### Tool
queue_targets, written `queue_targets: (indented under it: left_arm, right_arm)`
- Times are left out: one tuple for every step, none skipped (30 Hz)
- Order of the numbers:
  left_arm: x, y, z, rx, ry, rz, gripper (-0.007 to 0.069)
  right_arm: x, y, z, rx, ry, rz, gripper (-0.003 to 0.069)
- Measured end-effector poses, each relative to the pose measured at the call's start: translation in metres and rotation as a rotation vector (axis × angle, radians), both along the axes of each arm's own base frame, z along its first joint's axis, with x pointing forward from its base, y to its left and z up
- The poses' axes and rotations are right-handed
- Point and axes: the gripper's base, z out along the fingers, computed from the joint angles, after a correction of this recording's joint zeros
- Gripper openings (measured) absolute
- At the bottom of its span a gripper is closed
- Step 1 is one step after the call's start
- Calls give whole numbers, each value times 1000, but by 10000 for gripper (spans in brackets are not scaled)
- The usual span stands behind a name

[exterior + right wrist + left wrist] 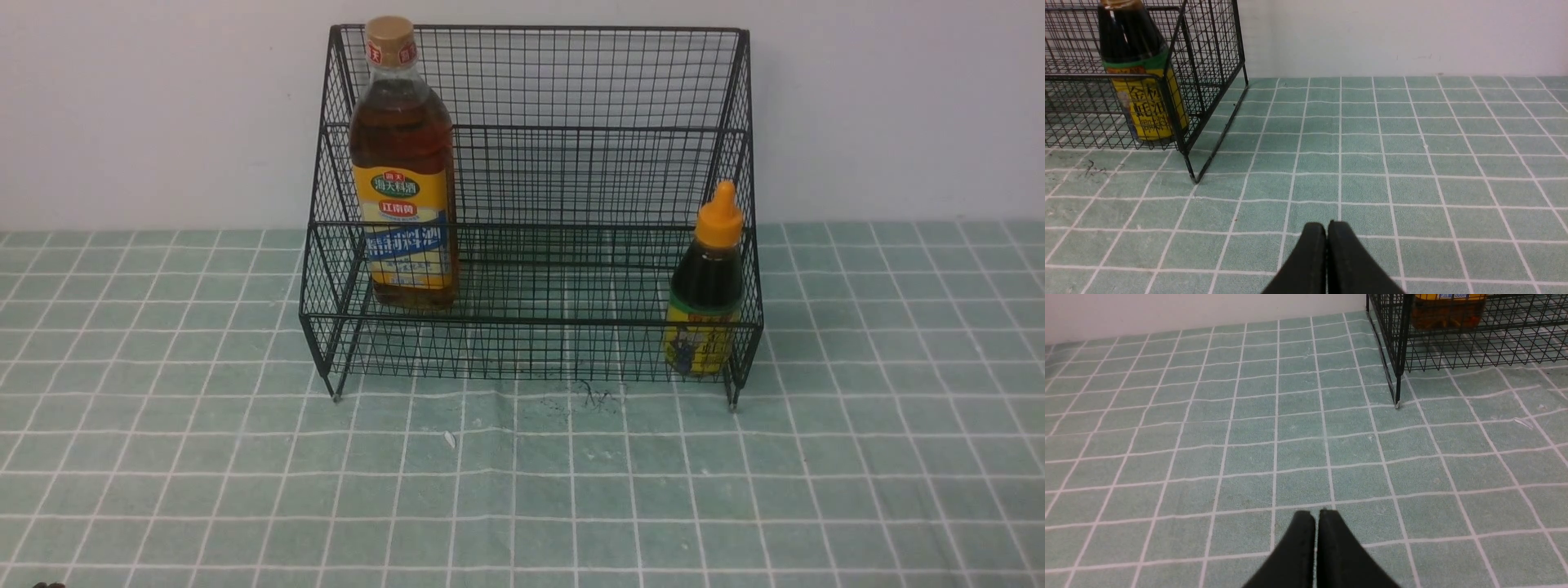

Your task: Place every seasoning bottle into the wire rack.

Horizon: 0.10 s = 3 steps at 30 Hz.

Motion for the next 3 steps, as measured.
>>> queue_targets:
  left_arm:
    - [0,0,0,0,0,0,-6]
    - [0,0,0,0,0,0,-6]
    - [0,0,0,0,0,0,-6]
  right_arm:
    - [0,0,0,0,0,0,-4]
    - [0,0,0,0,0,0,-4]
    - [0,0,0,0,0,0,-4]
